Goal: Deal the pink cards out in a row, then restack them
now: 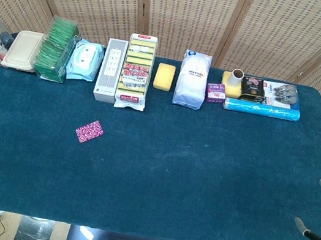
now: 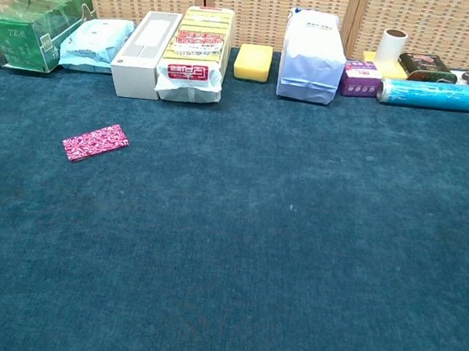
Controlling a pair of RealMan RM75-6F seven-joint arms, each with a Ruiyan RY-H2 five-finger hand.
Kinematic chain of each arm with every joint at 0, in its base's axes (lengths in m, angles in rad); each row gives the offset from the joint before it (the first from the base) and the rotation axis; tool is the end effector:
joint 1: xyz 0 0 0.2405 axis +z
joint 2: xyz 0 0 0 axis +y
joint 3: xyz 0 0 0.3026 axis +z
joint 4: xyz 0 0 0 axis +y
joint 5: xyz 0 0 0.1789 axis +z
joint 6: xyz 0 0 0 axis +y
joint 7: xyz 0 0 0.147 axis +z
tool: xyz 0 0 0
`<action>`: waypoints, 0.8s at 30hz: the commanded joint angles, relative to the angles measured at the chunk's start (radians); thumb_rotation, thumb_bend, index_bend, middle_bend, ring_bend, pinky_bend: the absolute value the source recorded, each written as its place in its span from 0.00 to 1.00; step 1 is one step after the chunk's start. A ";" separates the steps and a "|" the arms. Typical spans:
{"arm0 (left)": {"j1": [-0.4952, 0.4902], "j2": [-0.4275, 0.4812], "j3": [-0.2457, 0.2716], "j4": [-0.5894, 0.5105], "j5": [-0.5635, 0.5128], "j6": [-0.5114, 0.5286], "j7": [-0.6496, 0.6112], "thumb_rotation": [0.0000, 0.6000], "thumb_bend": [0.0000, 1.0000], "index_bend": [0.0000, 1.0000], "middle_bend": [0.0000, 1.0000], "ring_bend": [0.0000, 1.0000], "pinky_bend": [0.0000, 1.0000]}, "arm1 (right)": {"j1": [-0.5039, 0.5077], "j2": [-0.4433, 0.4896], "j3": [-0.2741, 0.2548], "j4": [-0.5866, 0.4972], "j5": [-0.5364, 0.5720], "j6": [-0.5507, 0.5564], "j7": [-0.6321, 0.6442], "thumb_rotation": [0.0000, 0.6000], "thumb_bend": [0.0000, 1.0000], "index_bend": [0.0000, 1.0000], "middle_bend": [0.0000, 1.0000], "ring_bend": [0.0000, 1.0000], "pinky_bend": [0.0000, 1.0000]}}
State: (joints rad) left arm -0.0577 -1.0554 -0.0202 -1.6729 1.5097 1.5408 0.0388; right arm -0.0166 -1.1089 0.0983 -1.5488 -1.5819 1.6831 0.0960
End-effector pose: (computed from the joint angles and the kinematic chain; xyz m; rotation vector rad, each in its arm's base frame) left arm -0.3344 0.1699 0.2280 -1.3764 -0.8638 -0.8760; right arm -0.3409 -0.1557 0.2444 1.2611 -0.7582 1.0435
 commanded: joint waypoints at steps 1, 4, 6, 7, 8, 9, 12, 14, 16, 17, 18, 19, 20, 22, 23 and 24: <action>-0.012 0.007 0.006 0.000 0.003 -0.031 -0.020 1.00 0.04 0.00 0.00 0.00 0.06 | 0.002 0.002 -0.002 -0.001 0.004 -0.008 0.002 1.00 0.00 0.10 0.00 0.00 0.00; -0.027 0.009 0.006 -0.008 -0.013 -0.074 -0.043 1.00 0.00 0.00 0.00 0.00 0.06 | 0.003 0.005 -0.006 -0.005 0.009 -0.020 0.000 1.00 0.00 0.10 0.00 0.00 0.00; -0.060 0.022 0.010 -0.014 -0.011 -0.141 -0.079 1.00 0.00 0.00 0.00 0.00 0.06 | 0.004 0.009 -0.010 -0.011 0.015 -0.033 -0.006 1.00 0.00 0.10 0.00 0.00 0.00; -0.090 0.028 0.015 -0.013 -0.001 -0.192 -0.078 1.00 0.00 0.00 0.00 0.00 0.06 | 0.005 0.013 -0.013 -0.016 0.012 -0.038 -0.006 1.00 0.00 0.10 0.00 0.00 0.00; -0.124 0.039 0.017 -0.020 0.005 -0.251 -0.079 1.00 0.00 0.00 0.00 0.00 0.06 | 0.005 0.017 -0.015 -0.022 0.007 -0.036 -0.006 1.00 0.00 0.10 0.00 0.00 0.00; -0.149 0.047 0.018 -0.030 0.006 -0.295 -0.079 1.00 0.00 0.00 0.00 0.00 0.06 | 0.005 0.019 -0.015 -0.023 0.005 -0.035 -0.007 1.00 0.00 0.10 0.00 0.00 0.00; -0.214 0.063 0.017 -0.054 -0.001 -0.405 -0.084 1.00 0.00 0.00 0.00 0.00 0.06 | 0.006 0.022 -0.017 -0.027 0.004 -0.038 -0.002 1.00 0.00 0.10 0.00 0.00 0.00; -0.257 0.060 0.013 -0.064 -0.011 -0.478 -0.084 1.00 0.00 0.00 0.00 0.00 0.06 | 0.008 0.025 -0.017 -0.027 0.006 -0.043 0.006 1.00 0.00 0.10 0.00 0.00 0.00; -0.310 0.047 0.004 -0.072 -0.038 -0.564 -0.086 1.00 0.00 0.00 0.00 0.00 0.06 | 0.010 0.030 -0.015 -0.025 0.012 -0.049 0.019 1.00 0.00 0.10 0.00 0.00 0.00; -0.324 0.042 -0.001 -0.078 -0.054 -0.587 -0.081 1.00 0.00 0.00 0.00 0.00 0.06 | 0.010 0.032 -0.015 -0.024 0.015 -0.051 0.025 1.00 0.00 0.10 0.00 0.00 0.00; -0.333 0.038 -0.005 -0.083 -0.068 -0.600 -0.074 1.00 0.00 0.00 0.00 0.00 0.06 | 0.011 0.033 -0.015 -0.023 0.016 -0.053 0.030 1.00 0.00 0.10 0.00 0.00 0.00; -0.342 0.031 -0.009 -0.089 -0.082 -0.607 -0.059 1.00 0.00 0.00 0.00 0.00 0.06 | 0.010 0.036 -0.014 -0.022 0.019 -0.054 0.036 1.00 0.00 0.10 0.00 0.00 0.00; -0.346 0.024 -0.013 -0.092 -0.093 -0.608 -0.044 1.00 0.00 0.00 0.00 0.00 0.06 | 0.010 0.037 -0.014 -0.022 0.020 -0.054 0.041 1.00 0.00 0.10 0.00 0.00 0.00; -0.355 0.010 -0.019 -0.099 -0.116 -0.611 -0.009 1.00 0.00 0.00 0.00 0.00 0.06 | 0.009 0.039 -0.011 -0.022 0.024 -0.052 0.045 1.00 0.00 0.10 0.00 0.00 0.00; -0.361 0.004 -0.022 -0.104 -0.127 -0.615 0.006 1.00 0.00 0.00 0.00 0.00 0.06 | 0.009 0.040 -0.011 -0.021 0.025 -0.051 0.048 1.00 0.00 0.10 0.00 0.00 0.00; -0.373 -0.004 -0.026 -0.110 -0.139 -0.627 0.020 1.00 0.00 0.00 0.00 0.00 0.06 | 0.009 0.041 -0.011 -0.021 0.024 -0.051 0.053 1.00 0.00 0.10 0.00 0.00 0.00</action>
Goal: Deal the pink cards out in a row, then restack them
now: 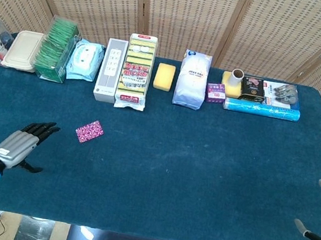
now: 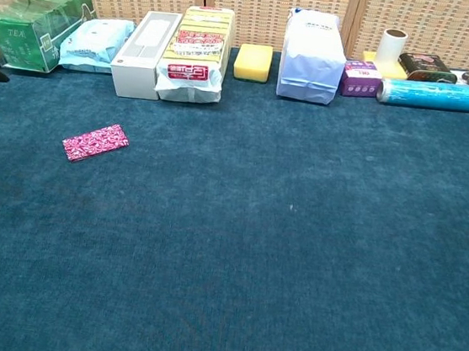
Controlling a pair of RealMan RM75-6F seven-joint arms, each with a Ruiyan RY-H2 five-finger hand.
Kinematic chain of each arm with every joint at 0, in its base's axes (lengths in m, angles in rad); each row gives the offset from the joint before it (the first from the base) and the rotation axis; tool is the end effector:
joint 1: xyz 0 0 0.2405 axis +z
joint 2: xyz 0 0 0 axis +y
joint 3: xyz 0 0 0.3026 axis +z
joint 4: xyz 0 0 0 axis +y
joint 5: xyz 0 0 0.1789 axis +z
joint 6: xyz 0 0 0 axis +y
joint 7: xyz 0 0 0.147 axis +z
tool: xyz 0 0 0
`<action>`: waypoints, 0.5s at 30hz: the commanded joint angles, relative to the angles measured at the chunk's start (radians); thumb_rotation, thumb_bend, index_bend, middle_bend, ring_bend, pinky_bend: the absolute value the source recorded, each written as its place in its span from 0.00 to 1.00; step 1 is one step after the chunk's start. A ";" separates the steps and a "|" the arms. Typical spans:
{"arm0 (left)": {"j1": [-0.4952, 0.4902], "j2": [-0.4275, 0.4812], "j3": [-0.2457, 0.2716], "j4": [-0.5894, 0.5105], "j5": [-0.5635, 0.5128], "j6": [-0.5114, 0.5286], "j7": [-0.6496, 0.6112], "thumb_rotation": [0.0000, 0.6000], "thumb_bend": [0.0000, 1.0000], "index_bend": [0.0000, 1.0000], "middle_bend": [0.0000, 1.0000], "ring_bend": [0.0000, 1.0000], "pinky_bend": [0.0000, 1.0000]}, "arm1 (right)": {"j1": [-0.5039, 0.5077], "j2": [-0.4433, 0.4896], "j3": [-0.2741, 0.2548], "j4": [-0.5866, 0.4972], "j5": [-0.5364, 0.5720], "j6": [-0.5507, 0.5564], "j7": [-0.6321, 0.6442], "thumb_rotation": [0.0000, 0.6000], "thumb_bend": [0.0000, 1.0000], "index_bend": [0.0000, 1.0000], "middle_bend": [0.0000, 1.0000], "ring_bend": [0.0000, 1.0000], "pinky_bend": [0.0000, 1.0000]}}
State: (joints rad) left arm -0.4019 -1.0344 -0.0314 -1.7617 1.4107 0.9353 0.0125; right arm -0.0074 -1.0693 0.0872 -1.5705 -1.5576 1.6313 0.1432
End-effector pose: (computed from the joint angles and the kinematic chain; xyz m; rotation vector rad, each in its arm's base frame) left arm -0.2880 0.2583 0.1544 -1.8340 -1.1628 -0.7184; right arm -0.3435 -0.1584 0.2496 1.2722 -0.8298 1.0259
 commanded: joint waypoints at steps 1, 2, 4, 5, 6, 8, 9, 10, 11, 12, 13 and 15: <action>-0.040 -0.031 -0.019 -0.025 -0.058 -0.037 0.060 1.00 0.00 0.00 0.00 0.00 0.06 | 0.000 0.003 -0.001 0.000 -0.001 0.000 0.010 1.00 0.00 0.10 0.00 0.00 0.00; -0.053 -0.036 -0.023 -0.030 -0.080 -0.055 0.077 1.00 0.00 0.00 0.00 0.00 0.06 | 0.000 0.004 -0.002 0.000 -0.003 -0.001 0.015 1.00 0.00 0.10 0.00 0.00 0.00; -0.087 -0.047 -0.036 -0.041 -0.143 -0.096 0.115 1.00 0.00 0.00 0.00 0.00 0.06 | -0.001 0.007 -0.004 -0.002 -0.006 0.001 0.020 1.00 0.00 0.10 0.00 0.00 0.00; -0.106 -0.056 -0.046 -0.041 -0.175 -0.118 0.127 1.00 0.00 0.00 0.00 0.00 0.06 | -0.003 0.009 -0.005 -0.002 -0.009 0.004 0.023 1.00 0.00 0.10 0.00 0.00 0.00; -0.123 -0.063 -0.052 -0.040 -0.205 -0.134 0.141 1.00 0.00 0.00 0.00 0.00 0.06 | -0.004 0.010 -0.006 -0.002 -0.011 0.006 0.025 1.00 0.00 0.10 0.00 0.00 0.00; -0.159 -0.083 -0.065 -0.029 -0.261 -0.171 0.162 1.00 0.00 0.00 0.00 0.00 0.06 | -0.007 0.012 -0.008 -0.002 -0.014 0.011 0.032 1.00 0.00 0.10 0.00 0.00 0.00; -0.177 -0.094 -0.070 -0.022 -0.288 -0.193 0.164 1.00 0.00 0.00 0.00 0.00 0.06 | -0.008 0.013 -0.008 -0.002 -0.014 0.014 0.034 1.00 0.00 0.10 0.00 0.00 0.00; -0.200 -0.107 -0.076 -0.012 -0.323 -0.222 0.160 1.00 0.00 0.00 0.00 0.00 0.06 | -0.009 0.014 -0.007 -0.002 -0.013 0.016 0.038 1.00 0.00 0.10 0.00 0.00 0.00; -0.216 -0.117 -0.080 -0.002 -0.345 -0.240 0.159 1.00 0.00 0.00 0.00 0.00 0.06 | -0.010 0.014 -0.007 -0.002 -0.011 0.016 0.040 1.00 0.00 0.09 0.00 0.00 0.00; -0.231 -0.127 -0.082 0.009 -0.363 -0.255 0.159 1.00 0.00 0.00 0.00 0.00 0.06 | -0.010 0.015 -0.006 -0.001 -0.009 0.015 0.042 1.00 0.00 0.09 0.00 0.00 0.00; -0.245 -0.141 -0.085 0.022 -0.380 -0.267 0.159 1.00 0.00 0.00 0.00 0.00 0.06 | -0.009 0.015 -0.005 -0.001 -0.006 0.013 0.045 1.00 0.00 0.09 0.00 0.00 0.00; -0.277 -0.178 -0.087 0.062 -0.417 -0.293 0.161 1.00 0.00 0.00 0.00 0.00 0.06 | -0.006 0.016 -0.005 -0.001 -0.003 0.006 0.049 1.00 0.00 0.09 0.00 0.00 0.00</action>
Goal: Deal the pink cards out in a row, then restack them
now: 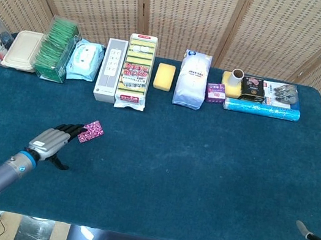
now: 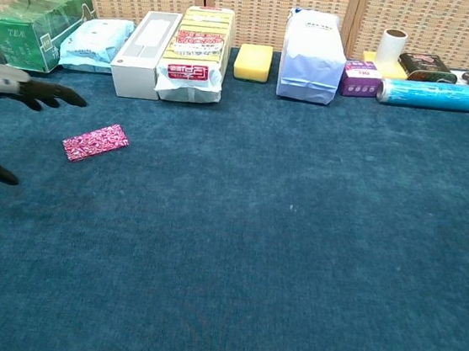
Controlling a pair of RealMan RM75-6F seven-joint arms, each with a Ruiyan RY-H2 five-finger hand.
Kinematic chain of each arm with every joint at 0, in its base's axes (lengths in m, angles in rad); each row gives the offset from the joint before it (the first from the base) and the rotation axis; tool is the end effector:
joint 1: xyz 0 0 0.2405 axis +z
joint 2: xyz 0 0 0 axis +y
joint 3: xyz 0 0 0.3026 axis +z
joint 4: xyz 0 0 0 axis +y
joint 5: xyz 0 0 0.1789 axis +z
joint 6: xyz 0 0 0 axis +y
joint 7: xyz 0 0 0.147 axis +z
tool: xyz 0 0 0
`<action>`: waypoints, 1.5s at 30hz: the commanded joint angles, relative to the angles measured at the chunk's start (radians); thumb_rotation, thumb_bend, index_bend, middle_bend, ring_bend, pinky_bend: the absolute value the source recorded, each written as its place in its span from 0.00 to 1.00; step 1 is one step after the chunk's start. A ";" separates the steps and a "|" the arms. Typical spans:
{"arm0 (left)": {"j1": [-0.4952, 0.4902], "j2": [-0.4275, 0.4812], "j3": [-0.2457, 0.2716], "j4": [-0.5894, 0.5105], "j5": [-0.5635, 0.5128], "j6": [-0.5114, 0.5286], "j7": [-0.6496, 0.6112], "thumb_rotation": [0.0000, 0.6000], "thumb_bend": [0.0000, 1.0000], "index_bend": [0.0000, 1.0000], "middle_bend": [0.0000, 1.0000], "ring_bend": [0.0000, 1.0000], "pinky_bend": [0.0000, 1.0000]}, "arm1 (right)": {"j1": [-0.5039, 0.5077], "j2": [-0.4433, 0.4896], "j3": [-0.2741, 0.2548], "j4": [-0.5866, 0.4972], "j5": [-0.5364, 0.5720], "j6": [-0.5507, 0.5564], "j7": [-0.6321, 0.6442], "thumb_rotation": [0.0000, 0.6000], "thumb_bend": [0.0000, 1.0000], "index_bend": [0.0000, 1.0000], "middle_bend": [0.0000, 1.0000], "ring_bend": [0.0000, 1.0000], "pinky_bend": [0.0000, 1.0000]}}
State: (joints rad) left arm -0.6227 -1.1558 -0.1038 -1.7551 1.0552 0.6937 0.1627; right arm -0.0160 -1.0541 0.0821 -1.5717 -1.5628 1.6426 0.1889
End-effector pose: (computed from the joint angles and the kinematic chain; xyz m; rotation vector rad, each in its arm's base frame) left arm -0.2472 0.3153 0.0981 -1.9083 -1.3222 -0.6408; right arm -0.3434 -0.1545 0.2551 1.2617 -0.8500 1.0519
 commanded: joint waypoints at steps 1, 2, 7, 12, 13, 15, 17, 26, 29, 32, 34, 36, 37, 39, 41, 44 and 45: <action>-0.068 -0.071 -0.014 0.072 -0.078 -0.061 0.010 1.00 0.00 0.00 0.00 0.00 0.06 | 0.003 0.002 0.000 0.000 0.003 -0.008 0.003 1.00 0.00 0.09 0.00 0.00 0.00; -0.082 -0.088 -0.014 0.091 -0.099 -0.072 0.008 1.00 0.00 0.00 0.00 0.00 0.06 | 0.004 0.002 0.000 0.000 0.003 -0.011 0.003 1.00 0.00 0.09 0.00 0.00 0.00; -0.119 -0.136 -0.006 0.152 -0.154 -0.081 0.013 1.00 0.00 0.00 0.00 0.00 0.06 | 0.007 0.003 -0.001 0.000 0.006 -0.018 0.004 1.00 0.00 0.09 0.00 0.00 0.00; -0.150 -0.182 0.006 0.201 -0.197 -0.087 0.015 1.00 0.00 0.00 0.00 0.00 0.06 | 0.010 0.005 0.002 0.000 0.015 -0.026 0.010 1.00 0.00 0.09 0.00 0.00 0.00; -0.154 -0.188 0.010 0.205 -0.199 -0.088 0.015 1.00 0.00 0.00 0.00 0.00 0.06 | 0.010 0.006 0.002 0.000 0.015 -0.026 0.012 1.00 0.00 0.09 0.00 0.00 0.00; -0.160 -0.197 0.021 0.211 -0.203 -0.090 0.018 1.00 0.00 0.00 0.00 0.00 0.06 | 0.009 0.006 0.002 0.000 0.015 -0.024 0.015 1.00 0.00 0.09 0.00 0.00 0.00; -0.164 -0.203 0.029 0.214 -0.209 -0.087 0.019 1.00 0.00 0.00 0.00 0.00 0.06 | 0.008 0.007 0.003 0.001 0.016 -0.024 0.017 1.00 0.00 0.09 0.00 0.00 0.00; -0.173 -0.194 0.064 0.177 -0.216 -0.073 0.027 1.00 0.00 0.00 0.00 0.00 0.06 | 0.005 0.010 0.000 -0.001 0.012 -0.019 0.025 1.00 0.00 0.09 0.00 0.00 0.00; -0.172 -0.185 0.075 0.152 -0.206 -0.063 0.031 1.00 0.00 0.00 0.00 0.00 0.06 | 0.004 0.010 -0.001 -0.001 0.012 -0.018 0.025 1.00 0.00 0.09 0.00 0.00 0.00; -0.176 -0.177 0.091 0.126 -0.199 -0.059 0.043 1.00 0.00 0.00 0.00 0.00 0.06 | 0.004 0.011 -0.001 -0.001 0.013 -0.020 0.026 1.00 0.00 0.09 0.00 0.00 0.00; -0.181 -0.175 0.101 0.114 -0.204 -0.058 0.054 1.00 0.00 0.00 0.00 0.00 0.06 | 0.004 0.012 -0.001 -0.002 0.014 -0.020 0.026 1.00 0.00 0.09 0.00 0.00 0.00; -0.188 -0.174 0.112 0.096 -0.212 -0.054 0.069 1.00 0.00 0.00 0.00 0.00 0.06 | 0.004 0.013 -0.001 -0.003 0.013 -0.020 0.027 1.00 0.00 0.09 0.00 0.00 0.00; -0.193 -0.175 0.120 0.084 -0.211 -0.054 0.080 1.00 0.00 0.00 0.00 0.00 0.06 | 0.004 0.013 -0.002 -0.003 0.013 -0.021 0.027 1.00 0.00 0.09 0.00 0.00 0.00; -0.200 -0.176 0.131 0.067 -0.221 -0.043 0.098 1.00 0.00 0.00 0.00 0.00 0.06 | 0.003 0.014 -0.002 -0.003 0.014 -0.021 0.029 1.00 0.00 0.09 0.00 0.00 0.00; -0.207 -0.176 0.141 0.045 -0.227 -0.036 0.114 1.00 0.00 0.00 0.00 0.00 0.06 | 0.003 0.015 -0.001 -0.004 0.015 -0.021 0.032 1.00 0.00 0.09 0.00 0.00 0.00; -0.214 -0.175 0.151 0.023 -0.231 -0.021 0.131 1.00 0.00 0.00 0.00 0.00 0.06 | 0.003 0.018 0.000 -0.008 0.016 -0.021 0.031 1.00 0.00 0.09 0.00 0.00 0.00; -0.217 -0.174 0.156 0.013 -0.230 -0.015 0.139 1.00 0.00 0.00 0.00 0.00 0.06 | 0.003 0.019 0.000 -0.010 0.017 -0.022 0.031 1.00 0.00 0.09 0.00 0.00 0.00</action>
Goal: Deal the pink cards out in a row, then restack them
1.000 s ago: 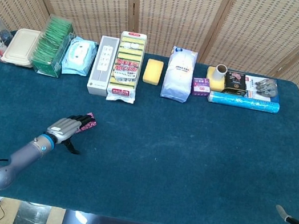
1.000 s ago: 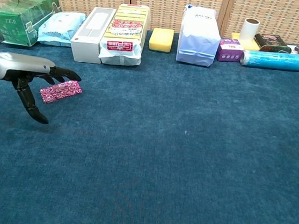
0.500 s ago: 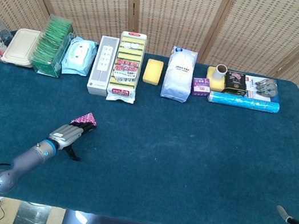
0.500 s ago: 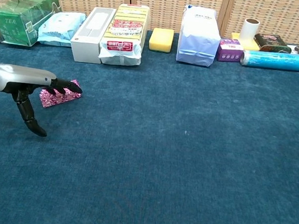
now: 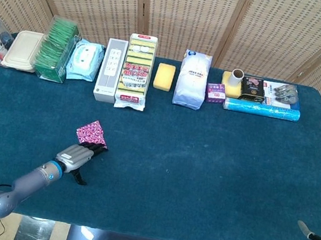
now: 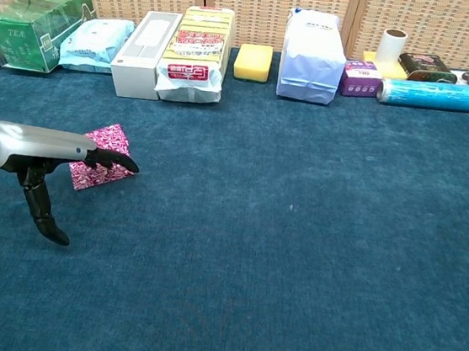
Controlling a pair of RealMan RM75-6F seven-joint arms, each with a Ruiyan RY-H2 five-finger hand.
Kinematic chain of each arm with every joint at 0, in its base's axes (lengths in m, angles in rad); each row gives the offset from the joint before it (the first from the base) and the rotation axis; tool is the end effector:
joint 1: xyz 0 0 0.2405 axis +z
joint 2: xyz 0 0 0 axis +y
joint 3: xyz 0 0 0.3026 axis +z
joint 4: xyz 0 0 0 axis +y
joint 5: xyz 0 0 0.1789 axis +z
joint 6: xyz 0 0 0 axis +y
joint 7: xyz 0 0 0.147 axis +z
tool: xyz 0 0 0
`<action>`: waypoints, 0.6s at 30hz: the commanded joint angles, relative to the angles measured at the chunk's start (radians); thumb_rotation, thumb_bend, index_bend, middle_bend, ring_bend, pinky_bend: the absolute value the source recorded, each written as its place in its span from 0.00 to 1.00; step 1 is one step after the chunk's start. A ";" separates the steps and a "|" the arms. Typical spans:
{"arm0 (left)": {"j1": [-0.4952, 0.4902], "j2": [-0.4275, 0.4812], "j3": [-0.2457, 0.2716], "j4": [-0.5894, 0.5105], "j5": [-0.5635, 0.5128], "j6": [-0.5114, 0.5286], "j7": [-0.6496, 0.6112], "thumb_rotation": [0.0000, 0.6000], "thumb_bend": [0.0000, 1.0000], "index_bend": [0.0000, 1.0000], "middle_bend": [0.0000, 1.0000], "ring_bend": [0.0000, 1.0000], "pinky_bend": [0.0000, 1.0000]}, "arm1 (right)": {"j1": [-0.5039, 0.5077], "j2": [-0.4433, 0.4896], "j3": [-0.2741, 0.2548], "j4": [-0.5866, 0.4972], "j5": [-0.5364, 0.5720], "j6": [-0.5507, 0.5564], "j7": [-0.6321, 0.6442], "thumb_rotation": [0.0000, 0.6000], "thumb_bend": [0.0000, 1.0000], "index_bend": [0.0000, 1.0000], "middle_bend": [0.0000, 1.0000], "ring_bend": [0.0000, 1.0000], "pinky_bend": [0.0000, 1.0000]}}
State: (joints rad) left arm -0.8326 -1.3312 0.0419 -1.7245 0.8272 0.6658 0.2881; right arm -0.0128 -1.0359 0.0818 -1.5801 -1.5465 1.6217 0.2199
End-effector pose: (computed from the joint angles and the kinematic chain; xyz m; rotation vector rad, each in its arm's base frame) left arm -0.2164 0.3183 0.0217 -2.0886 -1.3837 -0.4820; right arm -0.3450 -0.1559 0.2591 1.2529 -0.8840 1.0509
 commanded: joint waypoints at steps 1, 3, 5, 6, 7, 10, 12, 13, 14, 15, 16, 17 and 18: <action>-0.009 0.002 0.014 -0.026 -0.002 0.017 0.019 1.00 0.00 0.00 0.00 0.00 0.06 | 0.000 0.000 -0.001 0.000 0.001 -0.002 0.000 1.00 0.00 0.09 0.00 0.00 0.00; -0.012 0.003 0.022 -0.041 -0.003 0.025 0.031 1.00 0.00 0.00 0.00 0.00 0.06 | -0.001 -0.002 -0.002 0.002 -0.001 -0.001 0.001 1.00 0.00 0.09 0.00 0.00 0.00; -0.017 0.004 0.029 -0.055 -0.006 0.034 0.043 1.00 0.00 0.00 0.00 0.00 0.06 | -0.001 -0.002 -0.003 0.003 -0.002 -0.001 0.003 1.00 0.00 0.09 0.00 0.00 0.00; -0.019 0.005 0.032 -0.061 -0.008 0.036 0.047 1.00 0.00 0.00 0.00 0.00 0.06 | -0.001 -0.002 -0.003 0.004 -0.002 -0.001 0.004 1.00 0.00 0.09 0.00 0.00 0.00; -0.021 0.005 0.034 -0.067 -0.010 0.039 0.051 1.00 0.00 0.00 0.00 0.00 0.06 | -0.001 -0.002 -0.003 0.004 -0.001 -0.001 0.004 1.00 0.00 0.09 0.00 0.00 0.00; -0.027 0.004 0.043 -0.082 -0.013 0.050 0.066 1.00 0.00 0.00 0.00 0.00 0.06 | -0.002 -0.001 -0.002 0.004 0.000 0.000 0.006 1.00 0.00 0.09 0.00 0.00 0.00; -0.031 0.004 0.049 -0.093 -0.013 0.056 0.075 1.00 0.00 0.00 0.00 0.00 0.06 | -0.002 0.000 -0.003 0.003 -0.001 0.000 0.008 1.00 0.00 0.09 0.00 0.00 0.00; -0.032 0.004 0.053 -0.100 -0.012 0.058 0.080 1.00 0.00 0.00 0.00 0.00 0.06 | -0.003 0.000 -0.003 0.003 -0.001 0.000 0.007 1.00 0.00 0.09 0.00 0.00 0.00; -0.034 0.005 0.056 -0.108 -0.010 0.061 0.084 1.00 0.00 0.00 0.00 0.00 0.06 | -0.003 0.000 -0.003 0.003 0.000 0.000 0.007 1.00 0.00 0.09 0.00 0.00 0.00; -0.034 0.005 0.059 -0.112 -0.008 0.063 0.087 1.00 0.00 0.00 0.00 0.00 0.06 | -0.003 0.000 -0.003 0.003 0.000 -0.001 0.007 1.00 0.00 0.09 0.00 0.00 0.00; -0.035 0.004 0.061 -0.117 -0.007 0.065 0.090 1.00 0.00 0.00 0.00 0.00 0.06 | -0.003 0.000 -0.003 0.003 0.000 -0.001 0.007 1.00 0.00 0.09 0.00 0.00 0.00; -0.037 0.004 0.063 -0.122 -0.007 0.065 0.092 1.00 0.00 0.00 0.00 0.00 0.06 | -0.002 0.001 -0.003 0.002 0.000 -0.002 0.007 1.00 0.00 0.09 0.00 0.00 0.00; -0.039 0.003 0.066 -0.128 -0.006 0.065 0.094 1.00 0.00 0.00 0.00 0.00 0.06 | -0.002 0.001 -0.003 0.002 0.000 -0.002 0.006 1.00 0.00 0.09 0.00 0.00 0.00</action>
State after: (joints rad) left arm -0.8697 -1.3277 0.1061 -1.8496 0.8204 0.7304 0.3807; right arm -0.0151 -1.0350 0.0788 -1.5783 -1.5463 1.6195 0.2259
